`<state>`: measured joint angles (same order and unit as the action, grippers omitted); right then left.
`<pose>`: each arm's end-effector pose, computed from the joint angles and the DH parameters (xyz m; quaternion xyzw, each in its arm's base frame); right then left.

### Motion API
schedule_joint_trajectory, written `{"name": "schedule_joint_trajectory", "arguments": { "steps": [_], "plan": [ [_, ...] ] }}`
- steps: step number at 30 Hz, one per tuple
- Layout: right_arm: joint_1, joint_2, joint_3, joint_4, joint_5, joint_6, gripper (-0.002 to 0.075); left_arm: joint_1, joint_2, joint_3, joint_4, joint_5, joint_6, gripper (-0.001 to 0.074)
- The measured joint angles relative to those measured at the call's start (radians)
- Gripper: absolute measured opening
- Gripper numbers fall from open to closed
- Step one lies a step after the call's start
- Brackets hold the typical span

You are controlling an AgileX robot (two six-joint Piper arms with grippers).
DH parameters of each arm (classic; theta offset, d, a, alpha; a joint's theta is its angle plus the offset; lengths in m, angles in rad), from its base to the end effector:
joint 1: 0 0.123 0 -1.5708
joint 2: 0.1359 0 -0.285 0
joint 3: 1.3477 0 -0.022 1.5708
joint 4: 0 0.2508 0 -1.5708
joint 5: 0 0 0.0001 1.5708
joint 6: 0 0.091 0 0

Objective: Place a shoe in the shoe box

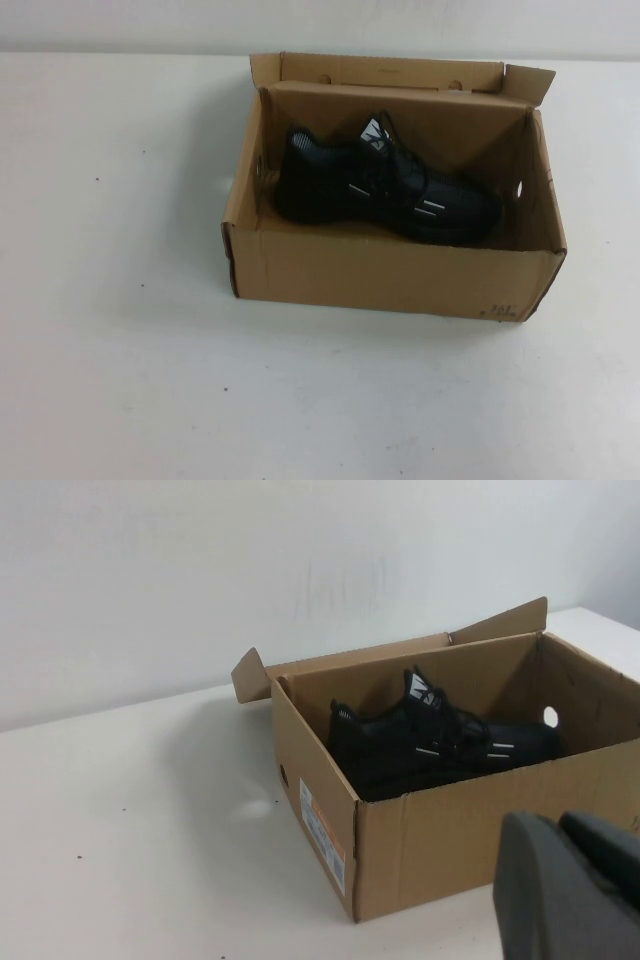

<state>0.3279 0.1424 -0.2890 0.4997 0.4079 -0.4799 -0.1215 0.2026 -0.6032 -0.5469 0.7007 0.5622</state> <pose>0.0450 0.0336 0.2692 -0.1898 0.7259 0.1731 0.6380 0.0234 -0.0336 0.3429 0.2029 0.7232 -0.1266 0.6480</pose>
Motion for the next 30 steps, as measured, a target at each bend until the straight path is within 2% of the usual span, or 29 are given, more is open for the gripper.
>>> {"name": "schedule_joint_trajectory", "arguments": {
  "steps": [13, 25, 30],
  "plan": [
    [0.0, 0.0, 0.0, 0.0, 0.138, 0.0, -0.0015, 0.0, 0.0, 0.0, 0.0, 0.002, 0.0, -0.0001],
    [0.0, 0.0, 0.0, 0.0, 0.161, 0.0, -0.0017, 0.0, 0.0, 0.003, 0.0, 0.0, 0.002, -0.0001],
    [0.0, 0.0, 0.0, 0.0, 0.161, 0.0, -0.0017, 0.002, -0.013, 0.061, 0.02, -0.02, 0.002, -0.0001]
  ]
}}
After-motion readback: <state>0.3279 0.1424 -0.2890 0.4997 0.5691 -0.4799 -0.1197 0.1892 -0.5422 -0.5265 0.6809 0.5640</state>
